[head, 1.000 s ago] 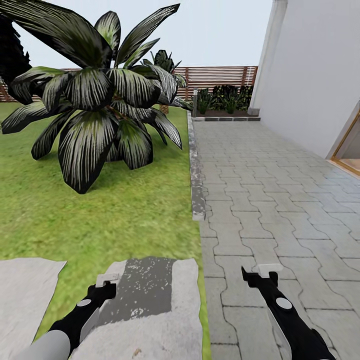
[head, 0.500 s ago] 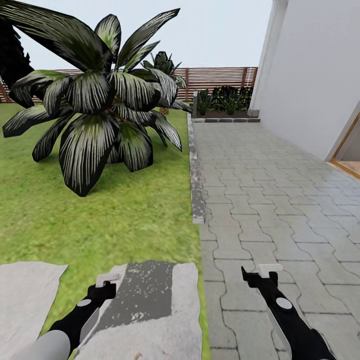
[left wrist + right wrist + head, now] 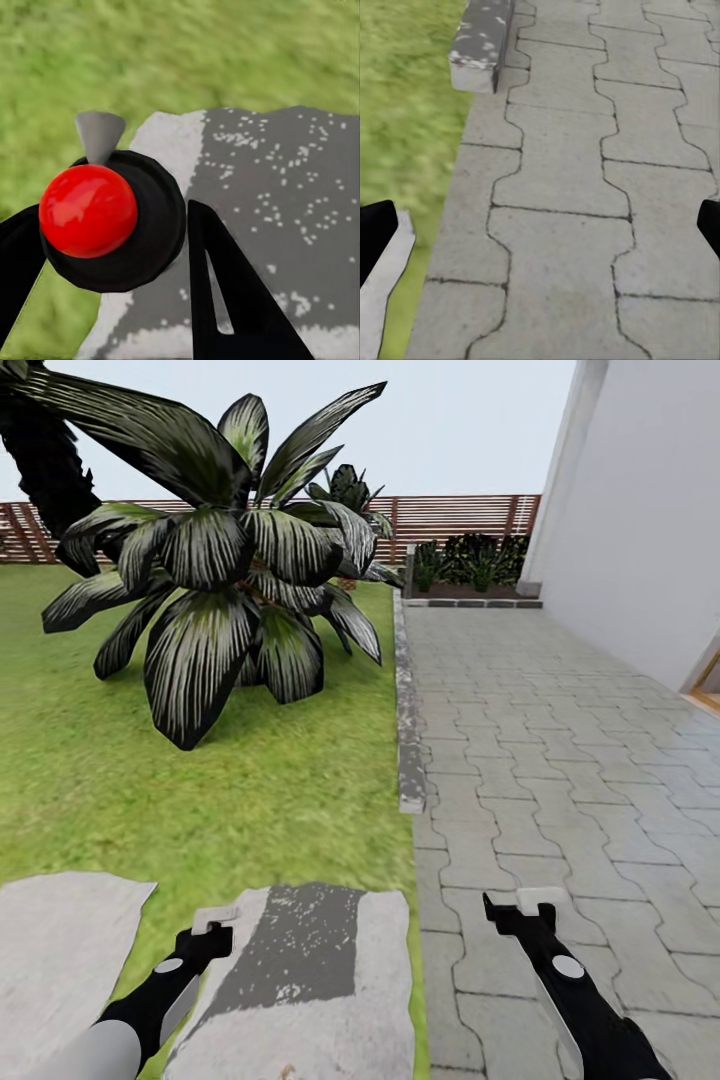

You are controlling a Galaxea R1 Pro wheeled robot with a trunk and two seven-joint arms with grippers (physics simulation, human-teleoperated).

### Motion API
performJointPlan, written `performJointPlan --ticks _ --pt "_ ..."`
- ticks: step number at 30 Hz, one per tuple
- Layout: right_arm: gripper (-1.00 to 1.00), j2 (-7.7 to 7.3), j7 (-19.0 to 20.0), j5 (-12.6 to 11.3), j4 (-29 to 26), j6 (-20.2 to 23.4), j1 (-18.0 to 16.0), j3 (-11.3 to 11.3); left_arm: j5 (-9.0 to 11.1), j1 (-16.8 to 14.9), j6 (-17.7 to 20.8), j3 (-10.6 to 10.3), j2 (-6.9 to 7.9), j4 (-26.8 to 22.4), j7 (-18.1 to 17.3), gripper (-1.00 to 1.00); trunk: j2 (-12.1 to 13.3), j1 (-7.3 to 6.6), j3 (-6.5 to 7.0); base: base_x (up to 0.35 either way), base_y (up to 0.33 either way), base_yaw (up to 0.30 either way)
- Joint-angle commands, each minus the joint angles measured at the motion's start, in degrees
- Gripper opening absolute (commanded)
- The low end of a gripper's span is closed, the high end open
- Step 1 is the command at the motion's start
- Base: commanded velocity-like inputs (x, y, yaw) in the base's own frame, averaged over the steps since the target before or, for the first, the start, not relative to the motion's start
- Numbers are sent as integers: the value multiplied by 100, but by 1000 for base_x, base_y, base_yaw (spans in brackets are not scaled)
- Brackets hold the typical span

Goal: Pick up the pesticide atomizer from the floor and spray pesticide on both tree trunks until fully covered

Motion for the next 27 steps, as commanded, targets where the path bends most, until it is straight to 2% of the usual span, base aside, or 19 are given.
performJointPlan --ticks 1,22,27 --pt "100 0 0 0 0 1 0 0 -6 0 -5 -3 -1 -2 0 -100 0 0 0 0 0 271" --pt "100 0 -1 9 0 -1 0 1 8 0 -33 20 -3 -3 10 -100 0 0 0 0 1 276" --pt "100 0 0 9 21 -2 0 7 19 0 -34 25 -3 -3 10 -100 0 0 0 33 157 277"
